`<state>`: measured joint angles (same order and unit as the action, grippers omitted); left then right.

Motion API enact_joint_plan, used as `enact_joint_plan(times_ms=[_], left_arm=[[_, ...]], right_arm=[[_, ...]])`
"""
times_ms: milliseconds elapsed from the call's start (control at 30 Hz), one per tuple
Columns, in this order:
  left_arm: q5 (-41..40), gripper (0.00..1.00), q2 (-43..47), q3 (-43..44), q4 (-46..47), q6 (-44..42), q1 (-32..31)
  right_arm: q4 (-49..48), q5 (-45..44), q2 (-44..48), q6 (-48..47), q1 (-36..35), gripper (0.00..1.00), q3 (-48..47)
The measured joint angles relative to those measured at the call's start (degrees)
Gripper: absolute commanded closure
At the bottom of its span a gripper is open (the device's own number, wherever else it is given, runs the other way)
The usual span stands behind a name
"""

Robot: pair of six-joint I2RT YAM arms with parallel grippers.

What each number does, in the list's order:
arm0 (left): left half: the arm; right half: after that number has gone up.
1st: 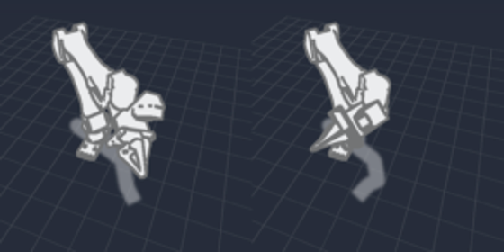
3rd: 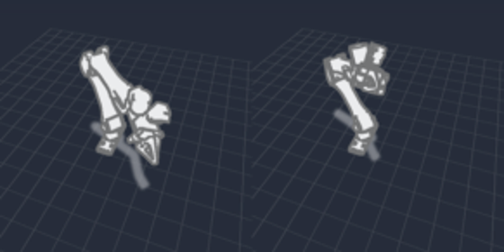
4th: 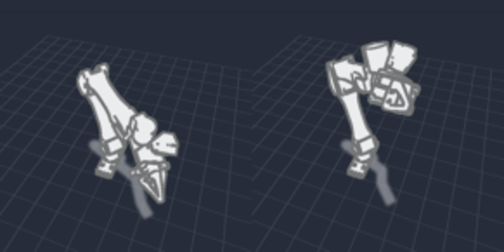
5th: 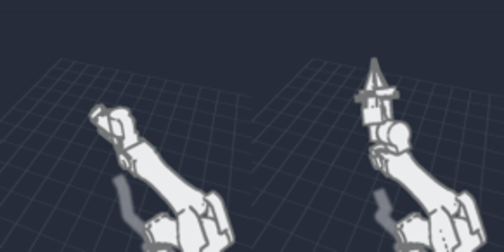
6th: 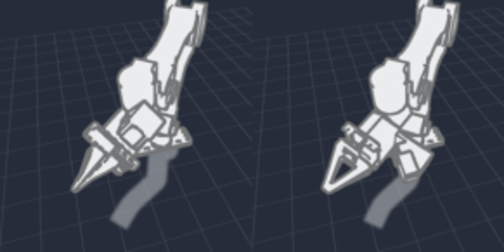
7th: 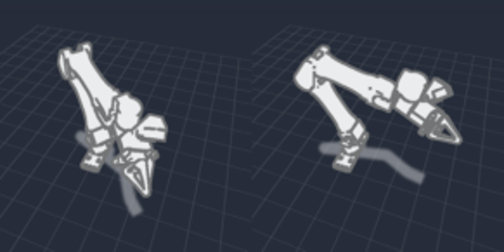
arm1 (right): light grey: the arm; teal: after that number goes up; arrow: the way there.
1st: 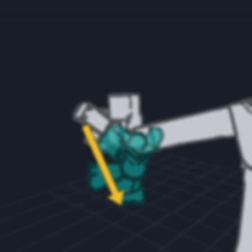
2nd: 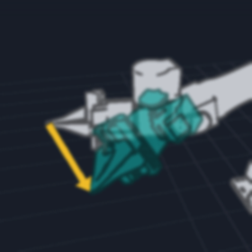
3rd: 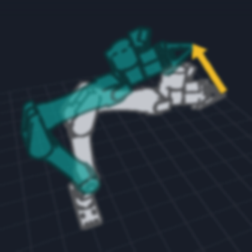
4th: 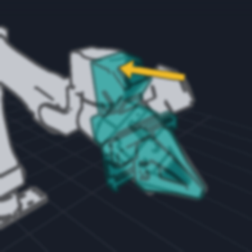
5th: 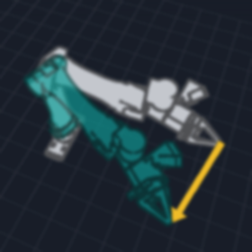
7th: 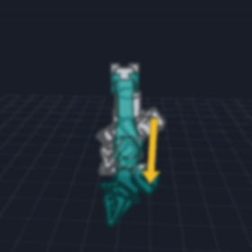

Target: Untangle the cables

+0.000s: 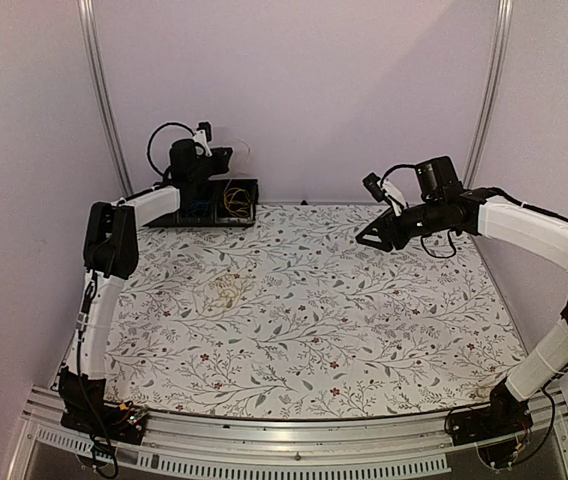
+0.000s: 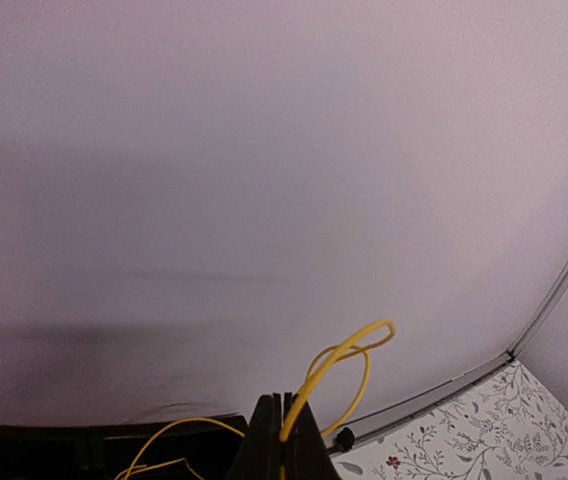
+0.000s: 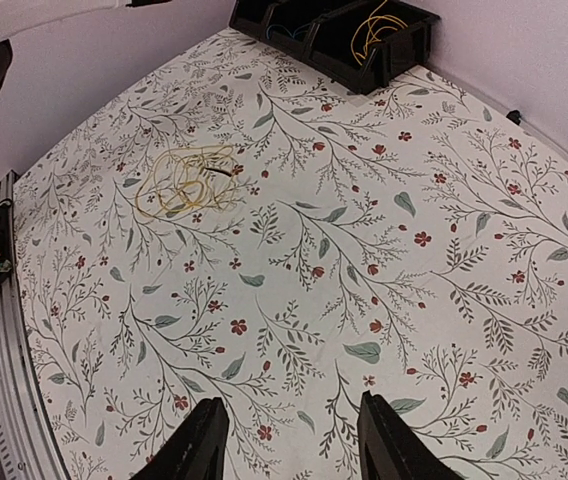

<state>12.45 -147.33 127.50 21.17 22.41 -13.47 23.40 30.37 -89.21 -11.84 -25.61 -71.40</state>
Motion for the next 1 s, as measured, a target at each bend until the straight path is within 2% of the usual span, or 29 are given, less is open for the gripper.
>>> enact_joint_plan(times_ms=[433,700,833,1000], left_arm=[[-9.2,0.99,-2.4,-5.5,-10.2,-1.2,-1.2],[-11.0,0.64,-2.3,-6.2,-12.2,0.4,-2.1],[-12.0,0.54,0.3,-11.4,-13.1,0.3,-2.6],[-13.4,0.47,11.1,-25.1,-14.2,0.6,-4.1]], right_arm=[[0.0,0.0,-1.3,-0.6,0.0,0.51,0.0],[0.0,0.0,-1.3,-1.1,0.0,0.51,0.0],[0.0,0.1,-1.3,-1.1,0.0,0.5,-0.1],[-0.2,1.3,-2.8,-2.2,0.0,0.5,-1.5]])
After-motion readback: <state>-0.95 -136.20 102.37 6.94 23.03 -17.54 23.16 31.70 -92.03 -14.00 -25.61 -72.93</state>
